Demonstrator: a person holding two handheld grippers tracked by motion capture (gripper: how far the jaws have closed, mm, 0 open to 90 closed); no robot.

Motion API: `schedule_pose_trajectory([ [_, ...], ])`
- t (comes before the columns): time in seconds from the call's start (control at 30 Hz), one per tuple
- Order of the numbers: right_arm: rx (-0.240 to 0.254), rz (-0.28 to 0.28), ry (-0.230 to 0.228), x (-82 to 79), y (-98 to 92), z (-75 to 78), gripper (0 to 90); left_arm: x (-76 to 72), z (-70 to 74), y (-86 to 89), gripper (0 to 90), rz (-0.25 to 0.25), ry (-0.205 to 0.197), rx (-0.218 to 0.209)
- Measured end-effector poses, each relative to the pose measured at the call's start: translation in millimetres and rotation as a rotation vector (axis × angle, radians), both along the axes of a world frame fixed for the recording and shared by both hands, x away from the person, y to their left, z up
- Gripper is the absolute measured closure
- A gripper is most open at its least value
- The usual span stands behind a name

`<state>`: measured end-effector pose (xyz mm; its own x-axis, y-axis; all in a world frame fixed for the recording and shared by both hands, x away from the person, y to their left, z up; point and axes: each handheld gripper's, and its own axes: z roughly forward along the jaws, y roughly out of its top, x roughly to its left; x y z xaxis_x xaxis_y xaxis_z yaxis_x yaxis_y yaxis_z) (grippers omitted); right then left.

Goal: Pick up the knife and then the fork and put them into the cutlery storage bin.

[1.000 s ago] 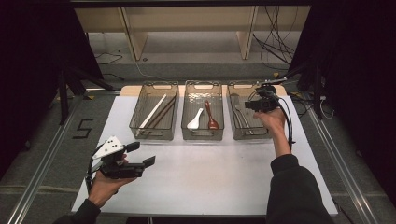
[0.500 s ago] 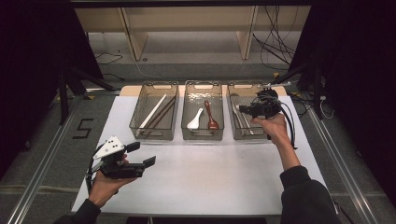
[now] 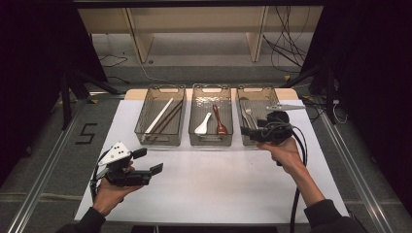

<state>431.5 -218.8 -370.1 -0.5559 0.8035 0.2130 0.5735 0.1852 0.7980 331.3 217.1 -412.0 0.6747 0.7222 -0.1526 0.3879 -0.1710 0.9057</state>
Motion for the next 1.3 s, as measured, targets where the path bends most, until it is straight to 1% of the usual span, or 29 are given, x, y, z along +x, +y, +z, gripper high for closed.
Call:
schedule_pose_trajectory([
  [0.13,0.019,0.026,-0.018,-18.0,1.2,-3.0,22.6,0.2,-0.3,-1.0,15.2,-0.008,0.004,0.006],
  [0.27,0.038,0.034,-0.038,-31.7,1.1,-3.7,22.6,0.1,-0.1,-1.9,15.2,-0.012,0.004,0.006],
  [0.33,0.037,0.034,-0.059,-38.0,1.1,-4.3,22.9,-0.1,-0.2,-2.0,15.2,-0.014,0.005,0.005],
  [0.37,0.033,0.039,-0.062,-41.0,1.0,-4.5,22.9,-0.2,-0.3,-2.2,15.2,-0.014,0.005,0.005],
  [0.47,0.043,0.049,-0.073,-50.0,-0.4,-6.0,22.9,-0.5,-0.6,-2.4,15.2,-0.02,0.007,0.009],
  [0.57,0.035,0.055,-0.083,-58.1,-1.1,-8.6,22.4,-0.5,-0.7,-2.5,15.2,-0.024,0.008,0.009],
  [0.67,0.048,0.06,-0.086,-65.1,-2.1,-11.6,22.5,-0.4,-0.8,-2.6,15.2,-0.025,0.01,0.009],
  [0.83,0.06,0.07,-0.104,-76.9,-1.2,-14.6,22.4,-0.8,-0.6,-3.8,15.2,-0.034,0.011,0.014],
  [0.97,0.054,0.075,-0.111,-86.4,-1.8,-19.6,22.4,-1.1,-1.0,-4.8,15.2,-0.038,0.015,0.018],
  [1.03,0.06,0.071,-0.111,-90.5,-3.3,-22.1,22.5,-1.2,-1.2,-5.1,15.2,-0.04,0.015,0.018],
  [1.2,0.064,0.07,-0.114,-98.0,-7.3,-28.1,22.5,-1.8,-1.3,-5.3,15.2,-0.042,0.018,0.016],
  [1.3,0.061,0.069,-0.125,-101.1,-9.6,-30.2,22.5,-2.1,-1.3,-6.0,15.2,-0.043,0.02,0.013],
])
